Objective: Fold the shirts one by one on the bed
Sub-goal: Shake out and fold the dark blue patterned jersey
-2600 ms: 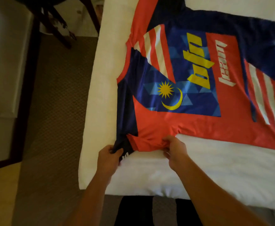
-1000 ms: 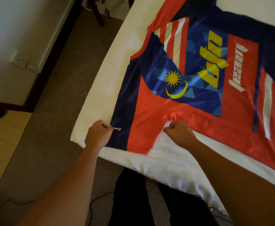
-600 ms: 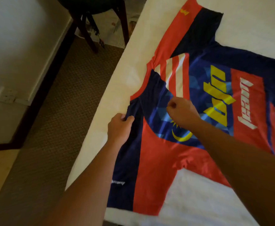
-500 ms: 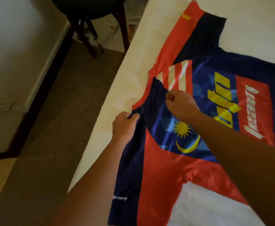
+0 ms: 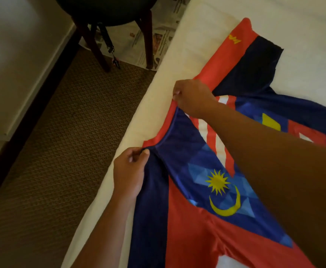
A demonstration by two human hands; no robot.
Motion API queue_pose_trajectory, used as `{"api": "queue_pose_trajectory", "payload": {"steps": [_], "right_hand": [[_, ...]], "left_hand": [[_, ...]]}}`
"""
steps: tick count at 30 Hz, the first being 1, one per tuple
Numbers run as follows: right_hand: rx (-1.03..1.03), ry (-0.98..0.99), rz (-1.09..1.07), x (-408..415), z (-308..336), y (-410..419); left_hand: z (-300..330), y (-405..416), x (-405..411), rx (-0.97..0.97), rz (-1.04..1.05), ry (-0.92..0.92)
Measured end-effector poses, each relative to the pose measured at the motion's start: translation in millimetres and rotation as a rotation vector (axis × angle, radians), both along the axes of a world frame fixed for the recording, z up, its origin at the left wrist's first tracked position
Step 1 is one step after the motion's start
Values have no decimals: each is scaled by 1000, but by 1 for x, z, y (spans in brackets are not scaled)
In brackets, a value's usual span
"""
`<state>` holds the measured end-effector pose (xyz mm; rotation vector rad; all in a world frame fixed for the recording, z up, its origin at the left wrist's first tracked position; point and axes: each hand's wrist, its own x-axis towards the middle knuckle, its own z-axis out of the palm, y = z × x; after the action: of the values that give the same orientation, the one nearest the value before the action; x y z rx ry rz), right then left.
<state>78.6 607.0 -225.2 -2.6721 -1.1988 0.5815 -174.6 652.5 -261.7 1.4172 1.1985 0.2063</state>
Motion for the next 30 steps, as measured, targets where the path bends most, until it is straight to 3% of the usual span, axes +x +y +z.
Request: {"api": "queue_pose_trajectory", "payload": {"steps": [4, 10, 13, 16, 18, 20, 24, 26, 30], "right_hand": [[81, 206, -64, -6, -5, -11], [311, 124, -287, -50, -13, -73], [333, 36, -329, -91, -17, -127], [319, -20, -379, -146, -22, -191], [288, -29, -401, -185, -21, -242], [198, -53, -381, -221, -20, -296], [-49, -127, -339, -279, -14, -416], [-159, -187, -366, -289, -18, -466], [-268, -283, -408, -283, -26, -537]], "left_hand": [[7, -5, -9, -115, 29, 67], [13, -3, -41, -169, -380, 343], [17, -15, -57, 16, -293, 379], [35, -50, -60, 396, -228, 455], [38, -85, -63, 694, -377, 469], [35, -121, -66, 891, -632, 340], [31, -197, -73, 951, -1247, 221], [30, -213, -73, 1004, -1349, 285], [23, -228, -72, 1131, -1350, 391]]}}
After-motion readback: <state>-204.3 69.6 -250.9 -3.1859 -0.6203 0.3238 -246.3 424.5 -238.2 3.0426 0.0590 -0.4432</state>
